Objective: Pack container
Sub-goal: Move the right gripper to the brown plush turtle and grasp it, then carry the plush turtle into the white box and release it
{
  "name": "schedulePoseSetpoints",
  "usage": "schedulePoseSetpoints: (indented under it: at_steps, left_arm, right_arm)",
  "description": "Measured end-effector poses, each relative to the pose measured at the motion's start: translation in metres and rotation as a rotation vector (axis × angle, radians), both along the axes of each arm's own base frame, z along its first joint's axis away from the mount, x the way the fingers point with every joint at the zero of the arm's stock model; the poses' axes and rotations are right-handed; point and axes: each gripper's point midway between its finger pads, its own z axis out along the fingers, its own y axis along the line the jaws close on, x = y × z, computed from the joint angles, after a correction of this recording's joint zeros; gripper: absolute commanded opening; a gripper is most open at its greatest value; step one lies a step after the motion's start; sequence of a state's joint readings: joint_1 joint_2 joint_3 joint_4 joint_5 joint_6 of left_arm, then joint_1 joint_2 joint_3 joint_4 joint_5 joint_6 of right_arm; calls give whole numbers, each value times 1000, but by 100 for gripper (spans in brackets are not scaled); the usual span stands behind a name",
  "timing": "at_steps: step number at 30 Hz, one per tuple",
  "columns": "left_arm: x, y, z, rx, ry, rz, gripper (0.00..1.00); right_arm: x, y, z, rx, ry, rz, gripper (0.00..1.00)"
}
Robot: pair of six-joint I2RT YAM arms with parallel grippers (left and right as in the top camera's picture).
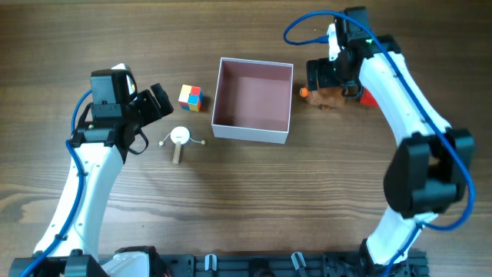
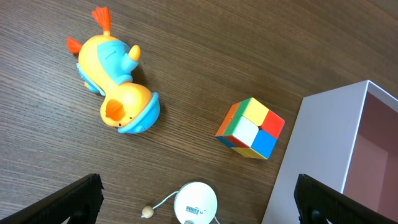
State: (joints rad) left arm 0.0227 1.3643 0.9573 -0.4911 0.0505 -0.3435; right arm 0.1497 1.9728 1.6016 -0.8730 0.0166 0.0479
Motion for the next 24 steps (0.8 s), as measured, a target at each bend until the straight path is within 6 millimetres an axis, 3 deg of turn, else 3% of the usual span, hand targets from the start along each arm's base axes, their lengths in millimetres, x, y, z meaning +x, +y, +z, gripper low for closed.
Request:
schedulePoseSetpoints:
  at_steps: [3, 4, 7, 10, 13, 16, 18, 24]
  left_arm:
    - [0, 0, 0, 0, 0, 0, 100]
    - [0, 0, 0, 0, 0, 0, 100]
    - [0, 0, 0, 0, 0, 0, 100]
    - [0, 0, 0, 0, 0, 0, 100]
    - [0, 0, 0, 0, 0, 0, 100]
    - [0, 0, 0, 0, -1, 0, 100]
    - [0, 0, 0, 0, -1, 0, 100]
    - [0, 0, 1, 0, -1, 0, 100]
  right_arm:
    - [1, -2, -26, 12, 54, -27, 98]
    - [0, -2, -40, 15, 81, -45, 92]
    - [0, -4, -53, 21, 107, -83, 78]
    - [1, -6, -59, 31, 118, -131, 47]
    - [2, -6, -61, 38, 125, -162, 32]
    - [2, -7, -62, 42, 134, -185, 9]
    - [2, -7, -61, 42, 135, -183, 4]
    - [-1, -9, -59, 29, 144, -195, 4]
